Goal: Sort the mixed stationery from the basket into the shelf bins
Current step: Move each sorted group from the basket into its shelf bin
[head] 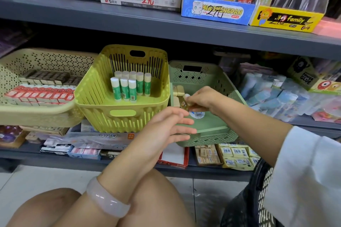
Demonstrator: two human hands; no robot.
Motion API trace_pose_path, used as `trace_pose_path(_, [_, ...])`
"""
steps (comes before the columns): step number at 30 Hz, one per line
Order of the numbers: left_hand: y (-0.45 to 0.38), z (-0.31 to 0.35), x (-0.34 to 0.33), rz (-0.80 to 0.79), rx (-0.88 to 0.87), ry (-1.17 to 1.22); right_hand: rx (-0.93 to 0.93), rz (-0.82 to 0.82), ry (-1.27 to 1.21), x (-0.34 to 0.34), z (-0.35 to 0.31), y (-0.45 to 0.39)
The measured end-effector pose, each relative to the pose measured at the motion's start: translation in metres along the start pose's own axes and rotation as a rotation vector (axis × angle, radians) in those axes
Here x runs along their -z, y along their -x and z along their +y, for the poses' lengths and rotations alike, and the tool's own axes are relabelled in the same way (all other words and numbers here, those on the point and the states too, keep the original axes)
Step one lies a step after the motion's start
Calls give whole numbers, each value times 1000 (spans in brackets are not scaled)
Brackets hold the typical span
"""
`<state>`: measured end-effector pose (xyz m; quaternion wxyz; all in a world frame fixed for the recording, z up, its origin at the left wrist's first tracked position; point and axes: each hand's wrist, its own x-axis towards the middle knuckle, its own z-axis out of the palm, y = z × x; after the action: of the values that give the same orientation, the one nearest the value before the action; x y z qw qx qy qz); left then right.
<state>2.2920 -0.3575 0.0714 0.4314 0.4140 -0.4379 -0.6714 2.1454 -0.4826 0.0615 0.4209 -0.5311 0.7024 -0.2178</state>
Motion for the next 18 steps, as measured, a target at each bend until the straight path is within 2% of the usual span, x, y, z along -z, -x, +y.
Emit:
trace_pose_path(4, [-1,-1,1,-20,9,-10,-20,-33,-63,-8,0,-1])
trace_pose_path(18, [-2,-3,3,6,-23,1,-12,-85,75,-6,-8,10])
